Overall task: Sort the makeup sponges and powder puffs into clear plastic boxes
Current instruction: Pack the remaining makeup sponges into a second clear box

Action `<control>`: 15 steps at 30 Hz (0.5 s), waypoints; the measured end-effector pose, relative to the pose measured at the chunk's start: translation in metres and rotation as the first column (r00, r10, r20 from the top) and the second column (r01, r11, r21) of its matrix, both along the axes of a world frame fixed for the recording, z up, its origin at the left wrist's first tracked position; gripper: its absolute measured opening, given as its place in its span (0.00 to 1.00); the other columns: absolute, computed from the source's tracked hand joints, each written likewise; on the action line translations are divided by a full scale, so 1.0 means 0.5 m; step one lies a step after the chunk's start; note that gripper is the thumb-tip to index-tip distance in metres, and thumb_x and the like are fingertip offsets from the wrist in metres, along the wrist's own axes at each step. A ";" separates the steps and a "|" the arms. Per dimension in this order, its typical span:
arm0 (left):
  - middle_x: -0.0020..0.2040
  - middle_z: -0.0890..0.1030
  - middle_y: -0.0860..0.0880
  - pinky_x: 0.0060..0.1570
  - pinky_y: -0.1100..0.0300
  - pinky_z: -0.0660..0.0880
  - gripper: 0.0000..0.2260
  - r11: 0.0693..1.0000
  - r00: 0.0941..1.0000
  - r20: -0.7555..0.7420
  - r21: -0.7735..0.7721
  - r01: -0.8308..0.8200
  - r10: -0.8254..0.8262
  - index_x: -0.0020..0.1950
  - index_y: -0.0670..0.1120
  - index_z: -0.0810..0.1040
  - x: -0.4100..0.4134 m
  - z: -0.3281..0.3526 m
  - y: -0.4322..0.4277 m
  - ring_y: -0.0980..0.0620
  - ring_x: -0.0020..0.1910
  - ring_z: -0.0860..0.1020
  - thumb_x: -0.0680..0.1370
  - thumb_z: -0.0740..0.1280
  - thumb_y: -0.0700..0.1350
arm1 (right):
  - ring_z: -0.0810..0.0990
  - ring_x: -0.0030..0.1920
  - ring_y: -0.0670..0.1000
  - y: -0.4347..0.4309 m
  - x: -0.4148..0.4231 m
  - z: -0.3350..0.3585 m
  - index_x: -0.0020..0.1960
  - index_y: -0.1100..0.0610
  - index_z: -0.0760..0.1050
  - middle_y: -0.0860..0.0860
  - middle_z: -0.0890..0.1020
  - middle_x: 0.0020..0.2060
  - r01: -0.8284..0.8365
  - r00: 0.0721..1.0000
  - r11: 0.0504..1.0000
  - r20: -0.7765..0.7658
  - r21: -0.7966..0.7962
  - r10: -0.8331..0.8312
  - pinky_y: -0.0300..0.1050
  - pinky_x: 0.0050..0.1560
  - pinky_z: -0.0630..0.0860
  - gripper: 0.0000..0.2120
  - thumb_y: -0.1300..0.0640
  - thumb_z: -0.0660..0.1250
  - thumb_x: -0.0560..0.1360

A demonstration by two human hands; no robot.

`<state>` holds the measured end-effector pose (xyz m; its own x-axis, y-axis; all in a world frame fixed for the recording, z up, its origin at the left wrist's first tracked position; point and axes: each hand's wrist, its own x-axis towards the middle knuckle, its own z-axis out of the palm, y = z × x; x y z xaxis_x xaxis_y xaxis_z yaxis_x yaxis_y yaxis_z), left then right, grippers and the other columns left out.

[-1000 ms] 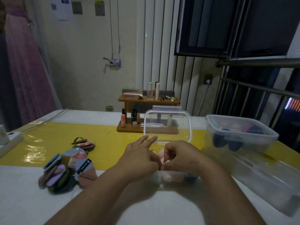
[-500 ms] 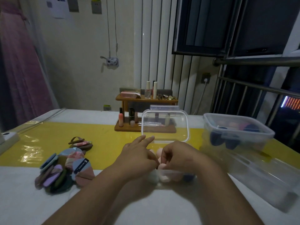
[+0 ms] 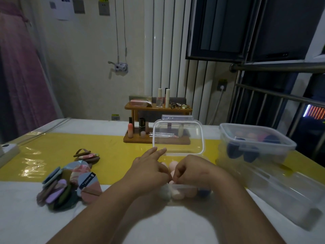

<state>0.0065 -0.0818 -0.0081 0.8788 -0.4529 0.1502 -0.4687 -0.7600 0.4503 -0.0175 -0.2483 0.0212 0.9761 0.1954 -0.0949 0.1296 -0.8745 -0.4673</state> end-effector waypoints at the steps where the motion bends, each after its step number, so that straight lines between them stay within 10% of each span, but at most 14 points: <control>1: 0.80 0.55 0.60 0.74 0.49 0.52 0.09 0.999 1.000 -0.023 -0.033 0.007 -0.008 0.47 0.60 0.86 0.002 -0.001 0.001 0.60 0.78 0.47 0.75 0.67 0.49 | 0.76 0.35 0.41 0.000 0.002 -0.002 0.36 0.47 0.81 0.43 0.80 0.31 -0.008 1.000 1.000 0.011 -0.008 0.008 0.32 0.36 0.71 0.09 0.56 0.72 0.73; 9: 0.73 0.66 0.55 0.67 0.60 0.63 0.07 0.921 0.993 -0.109 -0.389 0.003 -0.050 0.34 0.58 0.79 0.010 -0.022 0.003 0.55 0.75 0.57 0.64 0.68 0.44 | 0.75 0.32 0.40 0.002 0.008 -0.004 0.31 0.45 0.80 0.40 0.78 0.27 0.008 1.000 0.999 0.025 -0.044 -0.007 0.29 0.32 0.68 0.13 0.58 0.74 0.71; 15: 0.63 0.71 0.54 0.50 0.57 0.71 0.18 0.661 0.974 -0.146 -0.715 -0.226 0.175 0.48 0.58 0.77 0.022 -0.044 0.002 0.52 0.59 0.73 0.68 0.67 0.35 | 0.79 0.38 0.43 0.005 -0.003 0.004 0.42 0.48 0.87 0.42 0.83 0.33 0.017 1.000 1.000 0.014 -0.020 -0.017 0.36 0.38 0.76 0.05 0.55 0.73 0.71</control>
<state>0.0174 -0.0808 -0.0299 0.9537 -0.0362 0.2987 -0.2977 -0.2561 0.9197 -0.0193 -0.2459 0.0232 0.9805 0.1771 -0.0850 0.1213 -0.8860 -0.4475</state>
